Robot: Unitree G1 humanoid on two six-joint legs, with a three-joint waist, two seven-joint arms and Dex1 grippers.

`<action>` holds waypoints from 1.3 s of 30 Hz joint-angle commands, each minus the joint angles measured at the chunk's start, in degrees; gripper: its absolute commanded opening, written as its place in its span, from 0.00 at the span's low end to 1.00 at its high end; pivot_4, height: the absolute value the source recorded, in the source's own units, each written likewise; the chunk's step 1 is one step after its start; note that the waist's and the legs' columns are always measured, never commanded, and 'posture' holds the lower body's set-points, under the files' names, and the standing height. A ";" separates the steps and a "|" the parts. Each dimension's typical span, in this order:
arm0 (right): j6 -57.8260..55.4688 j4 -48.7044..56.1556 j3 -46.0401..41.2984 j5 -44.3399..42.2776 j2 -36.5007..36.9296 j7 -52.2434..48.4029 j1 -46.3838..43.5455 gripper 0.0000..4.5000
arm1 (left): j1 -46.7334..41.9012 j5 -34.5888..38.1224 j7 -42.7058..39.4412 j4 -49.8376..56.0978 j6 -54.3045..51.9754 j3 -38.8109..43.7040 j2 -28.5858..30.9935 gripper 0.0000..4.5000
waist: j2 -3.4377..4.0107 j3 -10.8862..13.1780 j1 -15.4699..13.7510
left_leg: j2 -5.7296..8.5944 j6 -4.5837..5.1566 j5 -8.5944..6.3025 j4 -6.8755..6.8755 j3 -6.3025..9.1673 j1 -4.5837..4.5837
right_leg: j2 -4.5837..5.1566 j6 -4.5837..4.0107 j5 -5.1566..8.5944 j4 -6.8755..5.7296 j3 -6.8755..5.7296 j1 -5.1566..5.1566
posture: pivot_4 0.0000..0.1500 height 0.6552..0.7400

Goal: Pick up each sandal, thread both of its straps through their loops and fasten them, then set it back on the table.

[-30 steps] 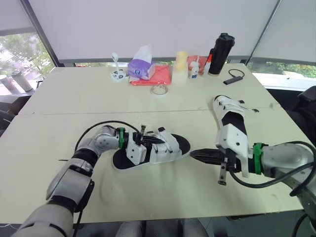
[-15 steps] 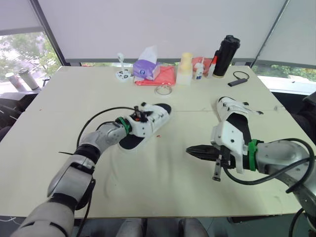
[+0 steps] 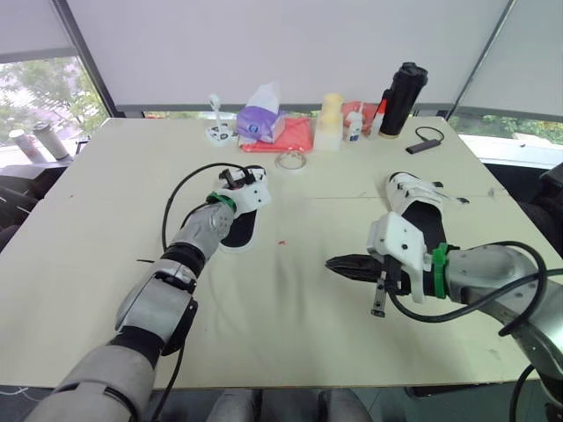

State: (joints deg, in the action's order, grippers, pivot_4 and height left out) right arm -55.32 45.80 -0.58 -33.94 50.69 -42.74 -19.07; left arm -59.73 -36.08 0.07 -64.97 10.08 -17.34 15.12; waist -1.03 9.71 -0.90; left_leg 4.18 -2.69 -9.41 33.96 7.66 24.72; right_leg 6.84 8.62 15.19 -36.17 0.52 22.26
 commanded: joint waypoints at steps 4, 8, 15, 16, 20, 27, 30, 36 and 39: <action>2.01 0.34 0.47 0.90 0.53 0.63 0.14 0.00 | 2.07 3.50 -2.03 0.14 -0.50 0.31 -0.40 0.36 | 0.00 0.00 0.15 | 0.00 0.00 0.00 0.00 -0.01 0.02 | 0.01 0.00 0.00 0.02 0.01 0.02 | 1.00 0.88; 2.50 0.08 0.87 1.50 0.66 0.78 0.50 0.00 | 2.99 4.28 -3.55 2.69 -0.38 -0.16 1.02 0.82 | 0.00 0.00 0.16 | 0.00 0.09 0.05 -0.02 0.01 0.15 | 0.00 -0.06 -0.04 0.01 0.00 0.18 | 1.00 0.88; 4.19 -0.86 0.45 2.38 1.37 -0.13 1.86 0.00 | 8.80 8.62 -13.42 16.53 -4.40 0.36 2.68 1.00 | 0.00 0.00 0.16 | 0.02 0.14 0.03 -0.02 -0.01 0.26 | 0.02 -0.14 -0.09 0.07 0.01 0.22 | 1.00 0.88; 4.36 -0.93 0.39 2.37 1.42 -0.20 1.96 0.00 | 10.23 9.57 -15.35 19.74 -5.85 0.69 2.96 1.00 | 0.00 0.00 0.20 | 0.02 0.15 0.03 -0.02 -0.01 0.27 | 0.02 -0.14 -0.09 0.07 0.01 0.24 | 1.00 0.88; 4.95 -1.13 0.47 2.57 1.81 -0.59 2.16 0.00 | 16.25 13.18 -21.90 32.34 -12.20 2.14 3.45 1.00 | 0.01 0.00 0.06 | 0.01 0.16 0.02 -0.02 -0.01 0.28 | 0.02 -0.15 -0.09 0.06 0.02 0.26 | 1.00 0.88; 6.56 -2.53 0.76 3.30 2.33 -1.30 1.87 0.00 | 27.85 22.24 -33.97 58.07 -30.89 6.08 4.73 1.00 | 0.04 -0.01 0.01 | -0.04 0.17 0.02 -0.01 0.05 0.30 | 0.07 -0.26 -0.03 0.08 0.04 0.25 | 1.00 0.88; 7.56 -5.26 0.71 5.36 2.03 0.01 1.01 0.00 | 30.34 28.06 -38.88 67.46 -41.83 8.79 5.76 1.00 | 0.05 -0.01 0.08 | -0.04 0.17 0.02 0.00 0.07 0.32 | 0.07 -0.41 0.05 0.08 0.03 0.24 | 1.00 0.88; 8.72 -9.03 -3.23 6.59 4.36 -0.72 1.15 0.00 | 30.60 44.39 -47.09 83.72 -60.81 16.70 8.76 1.00 | 0.11 0.14 0.28 | -0.07 0.20 0.04 0.06 0.10 0.65 | 0.03 -0.47 0.02 0.03 0.03 0.62 | 1.00 0.88; 9.24 -10.28 -5.79 7.05 6.18 -1.35 2.16 0.00 | 30.03 49.58 -48.99 86.76 -64.66 19.36 11.69 1.00 | 0.19 0.19 0.28 | -0.04 0.20 0.05 0.06 0.06 0.64 | 0.02 -0.44 0.01 0.03 0.03 0.64 | 1.00 0.88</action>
State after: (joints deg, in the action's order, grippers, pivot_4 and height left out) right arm -47.34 35.25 -3.41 -27.38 55.85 -43.60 -16.92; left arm -28.97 10.15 -47.79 18.61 -52.49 -0.34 25.85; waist -0.84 9.91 -0.62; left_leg 4.14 -2.49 -9.36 34.01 7.71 25.36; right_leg 6.86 8.18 15.19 -36.13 0.56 22.90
